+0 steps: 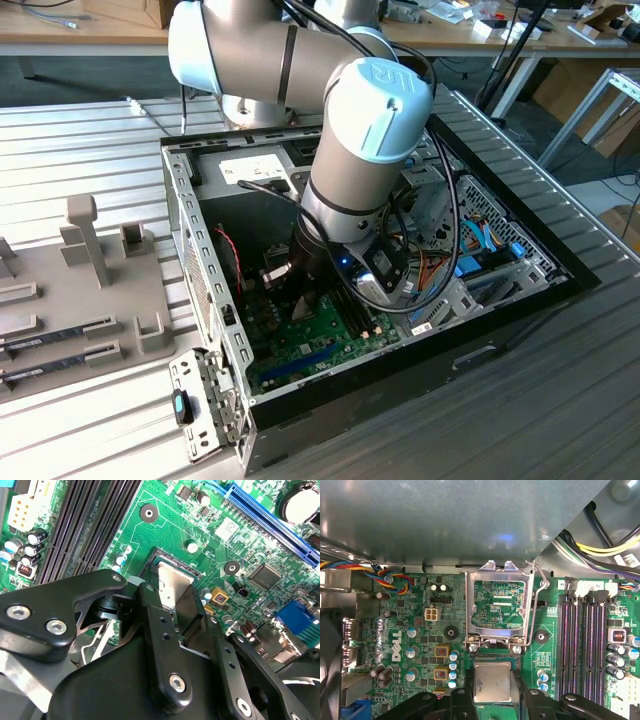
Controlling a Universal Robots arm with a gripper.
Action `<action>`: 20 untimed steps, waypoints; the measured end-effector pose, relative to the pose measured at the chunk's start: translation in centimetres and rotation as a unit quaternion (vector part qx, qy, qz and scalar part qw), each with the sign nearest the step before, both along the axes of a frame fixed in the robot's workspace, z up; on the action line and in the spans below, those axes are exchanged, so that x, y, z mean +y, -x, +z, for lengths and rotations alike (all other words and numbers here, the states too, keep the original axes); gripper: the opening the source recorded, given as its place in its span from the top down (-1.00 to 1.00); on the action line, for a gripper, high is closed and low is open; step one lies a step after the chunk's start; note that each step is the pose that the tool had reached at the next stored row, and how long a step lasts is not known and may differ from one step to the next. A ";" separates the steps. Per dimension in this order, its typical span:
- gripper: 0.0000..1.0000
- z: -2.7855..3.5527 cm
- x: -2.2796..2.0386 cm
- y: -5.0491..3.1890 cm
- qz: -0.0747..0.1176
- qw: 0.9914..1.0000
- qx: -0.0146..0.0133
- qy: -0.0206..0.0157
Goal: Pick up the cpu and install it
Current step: 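Place the cpu into insertion slot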
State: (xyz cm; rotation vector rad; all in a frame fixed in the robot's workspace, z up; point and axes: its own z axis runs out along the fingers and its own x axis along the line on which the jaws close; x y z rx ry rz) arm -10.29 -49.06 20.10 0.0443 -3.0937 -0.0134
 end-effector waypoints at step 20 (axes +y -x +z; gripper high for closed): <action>0.22 0.58 0.02 0.02 0.000 1.000 0.000 0.000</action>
